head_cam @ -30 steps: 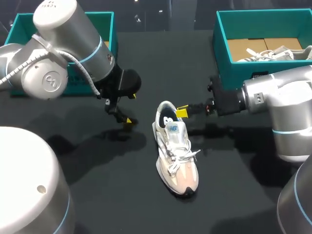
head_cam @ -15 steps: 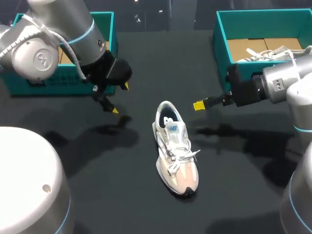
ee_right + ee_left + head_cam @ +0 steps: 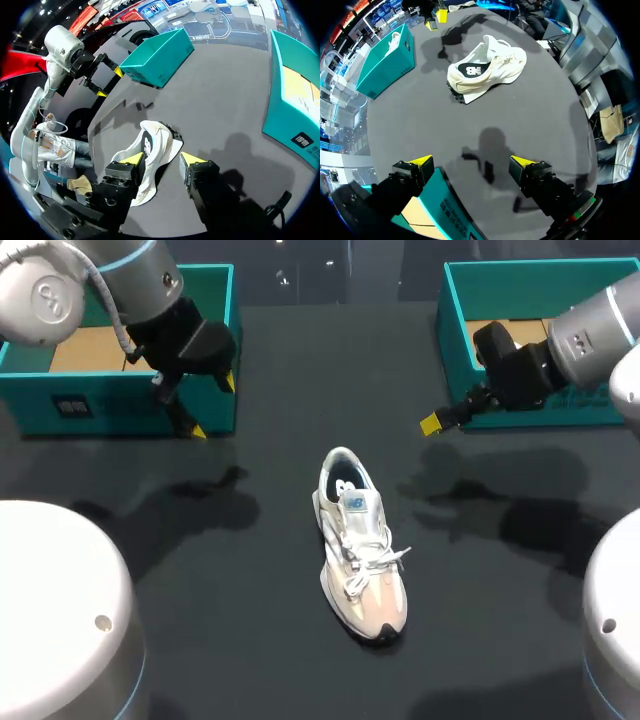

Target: Take the shoe out of the shoebox, open the shoe tongue, remove and reinsert the insole, then place the shoe into the shoebox

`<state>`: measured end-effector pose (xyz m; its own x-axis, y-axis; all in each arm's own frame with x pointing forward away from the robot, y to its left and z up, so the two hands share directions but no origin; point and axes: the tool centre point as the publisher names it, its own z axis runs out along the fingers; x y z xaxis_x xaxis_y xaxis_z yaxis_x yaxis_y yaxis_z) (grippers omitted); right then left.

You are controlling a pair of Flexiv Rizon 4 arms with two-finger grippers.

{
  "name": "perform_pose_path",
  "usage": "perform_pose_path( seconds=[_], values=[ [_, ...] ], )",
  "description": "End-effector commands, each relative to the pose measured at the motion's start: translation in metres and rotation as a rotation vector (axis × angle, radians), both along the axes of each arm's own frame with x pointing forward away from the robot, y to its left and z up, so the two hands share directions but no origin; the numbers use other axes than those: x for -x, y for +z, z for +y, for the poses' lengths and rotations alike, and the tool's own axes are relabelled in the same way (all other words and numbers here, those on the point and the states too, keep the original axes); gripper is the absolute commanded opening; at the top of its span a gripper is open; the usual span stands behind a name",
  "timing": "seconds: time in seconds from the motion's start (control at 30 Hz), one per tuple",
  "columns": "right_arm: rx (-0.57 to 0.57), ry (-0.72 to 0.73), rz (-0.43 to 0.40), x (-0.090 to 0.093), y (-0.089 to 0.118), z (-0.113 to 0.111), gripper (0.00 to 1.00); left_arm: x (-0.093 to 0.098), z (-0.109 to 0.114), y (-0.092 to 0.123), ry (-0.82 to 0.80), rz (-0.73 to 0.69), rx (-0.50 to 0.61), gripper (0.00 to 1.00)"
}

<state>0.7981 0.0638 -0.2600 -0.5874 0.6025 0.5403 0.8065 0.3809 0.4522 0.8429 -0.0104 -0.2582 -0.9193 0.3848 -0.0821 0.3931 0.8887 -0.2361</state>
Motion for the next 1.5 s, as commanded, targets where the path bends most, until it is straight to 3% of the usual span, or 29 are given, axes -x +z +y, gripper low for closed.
perform_pose_path(
  seconds=[0.03,0.17,0.23,0.27,0.47,0.93,1.2,1.27,1.5],
  values=[
    [0.263,0.096,0.174,-0.001,0.008,0.001,0.43,-0.005,0.01,0.013,-0.029,0.009,-0.017,1.0],
    [0.356,0.048,0.176,0.006,0.013,0.006,0.29,-0.011,0.024,0.021,-0.066,0.005,-0.018,1.0],
    [0.385,0.029,0.174,0.011,0.016,0.012,0.02,-0.018,0.032,0.025,-0.078,0.007,-0.007,1.0],
    [0.428,0.008,0.177,0.013,0.017,0.014,0.0,-0.021,0.037,0.026,-0.095,0.015,0.002,1.0],
    [0.565,-0.093,0.149,0.036,0.03,0.041,0.0,-0.025,0.042,0.028,-0.107,0.023,0.01,1.0],
    [0.565,-0.093,0.149,0.036,0.03,0.041,0.0,-0.025,0.042,0.028,-0.107,0.023,0.01,1.0],
    [0.719,-0.227,0.031,0.037,0.022,0.117,0.0,-0.025,0.042,0.028,-0.107,0.023,0.01,1.0],
    [0.768,-0.255,-0.014,0.039,0.018,0.126,0.0,-0.025,0.042,0.028,-0.107,0.023,0.01,1.0],
    [0.792,-0.266,-0.001,0.038,0.014,0.129,0.0,-0.025,0.042,0.028,-0.107,0.023,0.01,1.0]
  ],
)
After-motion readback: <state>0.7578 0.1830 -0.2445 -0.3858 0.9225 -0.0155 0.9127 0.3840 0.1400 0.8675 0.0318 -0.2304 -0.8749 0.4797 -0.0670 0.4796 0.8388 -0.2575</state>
